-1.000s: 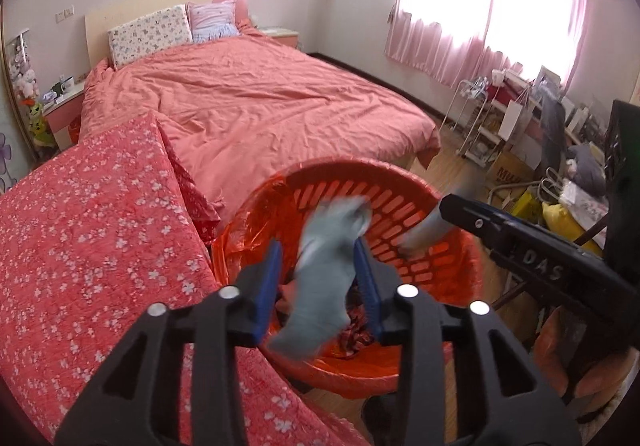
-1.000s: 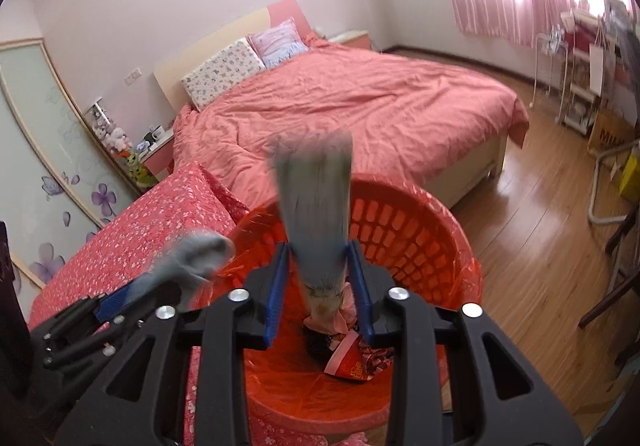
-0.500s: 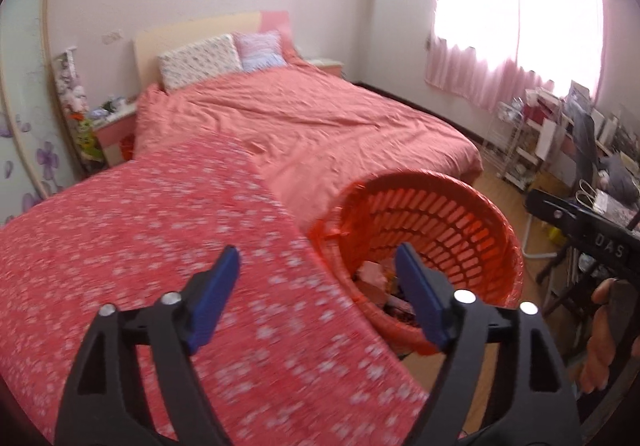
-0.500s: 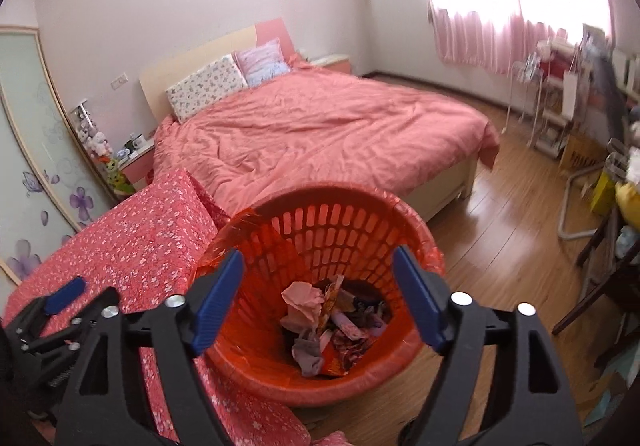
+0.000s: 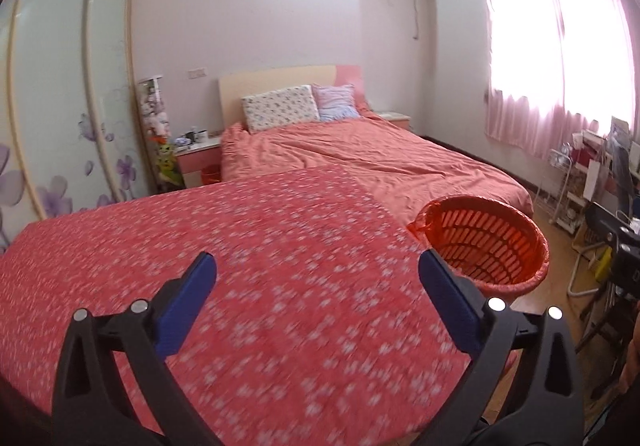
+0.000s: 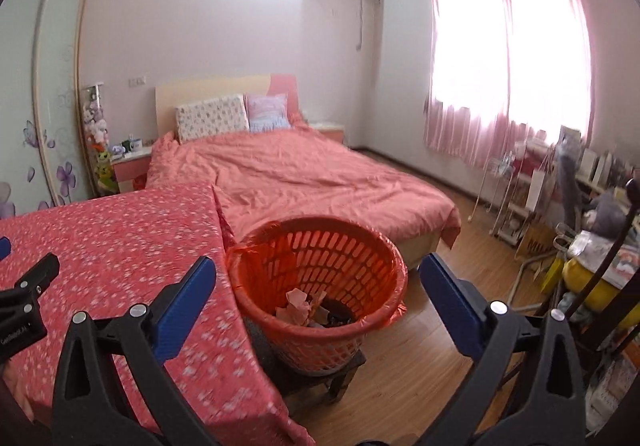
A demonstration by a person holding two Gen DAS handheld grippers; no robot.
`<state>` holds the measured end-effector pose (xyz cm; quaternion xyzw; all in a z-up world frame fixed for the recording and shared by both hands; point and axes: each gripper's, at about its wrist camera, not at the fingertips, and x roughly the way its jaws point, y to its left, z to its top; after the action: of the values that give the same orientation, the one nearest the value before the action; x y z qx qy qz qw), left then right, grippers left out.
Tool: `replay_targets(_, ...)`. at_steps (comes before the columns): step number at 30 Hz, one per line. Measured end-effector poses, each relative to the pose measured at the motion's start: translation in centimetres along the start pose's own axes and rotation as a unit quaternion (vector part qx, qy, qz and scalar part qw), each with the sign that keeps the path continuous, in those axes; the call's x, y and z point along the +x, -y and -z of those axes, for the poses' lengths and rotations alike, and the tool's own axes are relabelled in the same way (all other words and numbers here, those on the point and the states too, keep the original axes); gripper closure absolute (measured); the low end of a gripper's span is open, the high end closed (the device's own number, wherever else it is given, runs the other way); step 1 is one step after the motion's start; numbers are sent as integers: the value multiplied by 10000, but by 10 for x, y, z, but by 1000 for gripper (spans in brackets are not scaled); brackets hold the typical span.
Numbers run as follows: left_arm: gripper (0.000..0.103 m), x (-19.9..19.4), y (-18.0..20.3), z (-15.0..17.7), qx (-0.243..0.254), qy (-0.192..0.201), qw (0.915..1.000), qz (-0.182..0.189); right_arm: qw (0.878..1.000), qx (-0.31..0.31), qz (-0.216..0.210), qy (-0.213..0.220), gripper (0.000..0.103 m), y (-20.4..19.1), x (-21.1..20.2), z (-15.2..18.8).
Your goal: Collect trash
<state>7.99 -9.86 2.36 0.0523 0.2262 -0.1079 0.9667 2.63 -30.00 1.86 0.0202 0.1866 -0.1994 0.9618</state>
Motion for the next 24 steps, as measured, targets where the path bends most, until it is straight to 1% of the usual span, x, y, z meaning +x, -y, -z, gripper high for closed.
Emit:
replay_targets(3,4,-25,-14,15,-154,91,9996,-207,9998,123,83,164,2,-9,-20,13)
replay_targets(6,4,-42,-24,31,-280,128,9986,-440,9994,285,54,176,2,-15,-31,23)
replay_targets(9,4,-54,-33,45,-356,98,9974,-621,9995,269,64,147,2,-23,-36,30)
replay_targets(13,4,-64,-39,56,-418,79,9964,-735,9998,121,108,151,2,-30,-42,36)
replay_targets(17,4,-66,-43,63,-513,-22,9958,-752,9996,94,264,-69,2,-33,-42,39)
replay_targets(24,4,-63,-44,68,-602,-237,9949,-780,9981,154,251,-548,2,-36,-36,48)
